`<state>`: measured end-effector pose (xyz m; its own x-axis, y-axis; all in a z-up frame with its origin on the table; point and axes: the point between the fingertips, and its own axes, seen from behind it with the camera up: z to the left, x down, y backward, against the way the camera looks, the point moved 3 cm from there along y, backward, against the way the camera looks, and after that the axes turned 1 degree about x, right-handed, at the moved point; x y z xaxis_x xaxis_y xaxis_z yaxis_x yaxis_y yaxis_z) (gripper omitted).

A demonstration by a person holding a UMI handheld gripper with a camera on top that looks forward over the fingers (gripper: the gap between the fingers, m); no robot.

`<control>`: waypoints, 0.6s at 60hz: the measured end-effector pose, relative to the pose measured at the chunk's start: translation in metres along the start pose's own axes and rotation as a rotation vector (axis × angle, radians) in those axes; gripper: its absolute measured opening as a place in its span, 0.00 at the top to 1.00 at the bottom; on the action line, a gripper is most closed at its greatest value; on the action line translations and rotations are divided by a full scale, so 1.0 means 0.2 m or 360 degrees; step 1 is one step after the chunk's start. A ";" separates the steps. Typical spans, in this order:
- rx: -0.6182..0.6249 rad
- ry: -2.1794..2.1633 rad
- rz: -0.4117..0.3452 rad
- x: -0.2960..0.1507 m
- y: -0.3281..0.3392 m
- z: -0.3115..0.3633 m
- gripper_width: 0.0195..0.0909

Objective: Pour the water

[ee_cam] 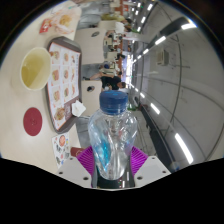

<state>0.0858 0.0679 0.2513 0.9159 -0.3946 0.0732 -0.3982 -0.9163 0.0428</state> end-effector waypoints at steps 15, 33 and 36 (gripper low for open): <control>0.0104 0.0816 -0.0187 -0.38 0.02 0.21 0.69; -0.0098 0.0500 -0.0148 -0.37 0.03 0.26 0.69; -0.0186 0.0223 -0.0139 -0.35 0.04 0.25 0.69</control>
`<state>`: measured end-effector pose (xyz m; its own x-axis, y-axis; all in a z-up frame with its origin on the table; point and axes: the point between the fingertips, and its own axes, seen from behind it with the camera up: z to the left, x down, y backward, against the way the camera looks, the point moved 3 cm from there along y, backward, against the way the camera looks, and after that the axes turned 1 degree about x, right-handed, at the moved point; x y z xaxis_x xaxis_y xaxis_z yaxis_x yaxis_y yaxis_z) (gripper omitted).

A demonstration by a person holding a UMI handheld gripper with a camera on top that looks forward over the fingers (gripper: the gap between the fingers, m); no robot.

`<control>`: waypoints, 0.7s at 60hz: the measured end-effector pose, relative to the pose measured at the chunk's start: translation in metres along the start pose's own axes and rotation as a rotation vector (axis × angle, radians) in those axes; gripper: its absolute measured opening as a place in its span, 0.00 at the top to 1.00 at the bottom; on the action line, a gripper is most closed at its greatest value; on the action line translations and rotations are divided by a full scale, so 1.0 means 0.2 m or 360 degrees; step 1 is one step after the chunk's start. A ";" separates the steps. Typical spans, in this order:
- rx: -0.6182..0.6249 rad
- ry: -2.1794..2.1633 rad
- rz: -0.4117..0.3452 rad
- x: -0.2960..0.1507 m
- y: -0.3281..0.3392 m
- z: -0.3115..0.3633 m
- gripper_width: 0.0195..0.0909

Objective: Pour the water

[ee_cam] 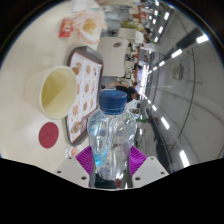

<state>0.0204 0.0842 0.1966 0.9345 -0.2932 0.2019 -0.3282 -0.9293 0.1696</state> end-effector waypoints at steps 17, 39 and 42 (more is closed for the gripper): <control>-0.0430 -0.1588 -0.0175 0.03 0.04 -0.01 0.68; -0.0898 -0.2392 -0.0116 -0.04 -0.14 0.48 0.67; -0.0926 -0.2422 -0.0105 -0.05 -0.15 0.53 0.68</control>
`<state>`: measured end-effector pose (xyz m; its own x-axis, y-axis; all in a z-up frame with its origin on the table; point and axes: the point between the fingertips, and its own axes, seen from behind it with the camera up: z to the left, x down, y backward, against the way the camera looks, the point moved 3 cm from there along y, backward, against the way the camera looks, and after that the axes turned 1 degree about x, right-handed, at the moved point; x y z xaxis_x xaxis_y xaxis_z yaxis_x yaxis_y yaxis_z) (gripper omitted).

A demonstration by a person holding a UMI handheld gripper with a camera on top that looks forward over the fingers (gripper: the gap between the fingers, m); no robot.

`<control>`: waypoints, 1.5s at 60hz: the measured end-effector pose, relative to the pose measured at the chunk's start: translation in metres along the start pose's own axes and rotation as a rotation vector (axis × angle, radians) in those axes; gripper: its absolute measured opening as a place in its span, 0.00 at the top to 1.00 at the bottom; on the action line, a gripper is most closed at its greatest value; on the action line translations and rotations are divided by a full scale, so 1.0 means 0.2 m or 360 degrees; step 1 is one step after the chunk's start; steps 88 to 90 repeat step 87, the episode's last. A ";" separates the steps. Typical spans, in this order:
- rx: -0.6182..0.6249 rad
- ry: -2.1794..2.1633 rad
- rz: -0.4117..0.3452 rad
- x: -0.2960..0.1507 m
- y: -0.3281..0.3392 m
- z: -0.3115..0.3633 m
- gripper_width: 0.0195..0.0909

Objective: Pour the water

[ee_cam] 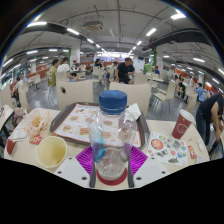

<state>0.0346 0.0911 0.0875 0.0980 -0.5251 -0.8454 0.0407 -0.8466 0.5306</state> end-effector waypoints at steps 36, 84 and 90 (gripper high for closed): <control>0.0096 -0.0064 0.0173 0.14 0.14 -0.02 0.07; 0.0213 -0.0068 0.0383 0.31 1.26 0.53 0.08; 0.0202 -0.0082 0.0384 0.30 1.25 0.55 0.08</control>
